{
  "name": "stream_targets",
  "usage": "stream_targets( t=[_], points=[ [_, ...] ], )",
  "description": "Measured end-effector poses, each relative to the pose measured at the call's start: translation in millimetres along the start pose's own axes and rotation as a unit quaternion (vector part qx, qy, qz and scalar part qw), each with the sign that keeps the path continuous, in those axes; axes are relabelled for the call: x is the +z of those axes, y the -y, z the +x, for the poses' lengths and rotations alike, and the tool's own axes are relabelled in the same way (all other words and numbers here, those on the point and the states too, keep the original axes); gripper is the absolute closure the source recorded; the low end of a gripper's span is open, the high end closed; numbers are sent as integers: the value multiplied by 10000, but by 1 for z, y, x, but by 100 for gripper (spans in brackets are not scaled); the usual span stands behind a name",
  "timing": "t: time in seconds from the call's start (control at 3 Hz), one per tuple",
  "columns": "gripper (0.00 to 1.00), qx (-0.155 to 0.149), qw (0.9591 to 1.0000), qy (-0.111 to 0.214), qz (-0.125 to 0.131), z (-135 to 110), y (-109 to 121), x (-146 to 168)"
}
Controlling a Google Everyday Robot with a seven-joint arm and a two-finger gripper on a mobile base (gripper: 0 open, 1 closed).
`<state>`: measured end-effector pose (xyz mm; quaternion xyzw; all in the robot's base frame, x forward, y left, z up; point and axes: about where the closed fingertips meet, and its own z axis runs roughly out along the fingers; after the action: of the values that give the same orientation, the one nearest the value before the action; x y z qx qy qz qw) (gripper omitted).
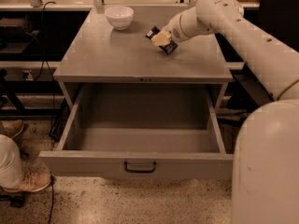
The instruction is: Pick rxbar blueberry from top drawer and place on counter
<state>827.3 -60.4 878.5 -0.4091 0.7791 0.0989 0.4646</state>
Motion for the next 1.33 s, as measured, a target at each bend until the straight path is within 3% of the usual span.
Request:
stream_targets(
  t=[0.67,1.0,1.33],
  points=[
    [8,42,9998,-146,-107,-2,14,23],
    [0,86,9998,-172,-91,-1,18,22],
    [0,86,9998,-172,-91,-1,18,22]
  ],
)
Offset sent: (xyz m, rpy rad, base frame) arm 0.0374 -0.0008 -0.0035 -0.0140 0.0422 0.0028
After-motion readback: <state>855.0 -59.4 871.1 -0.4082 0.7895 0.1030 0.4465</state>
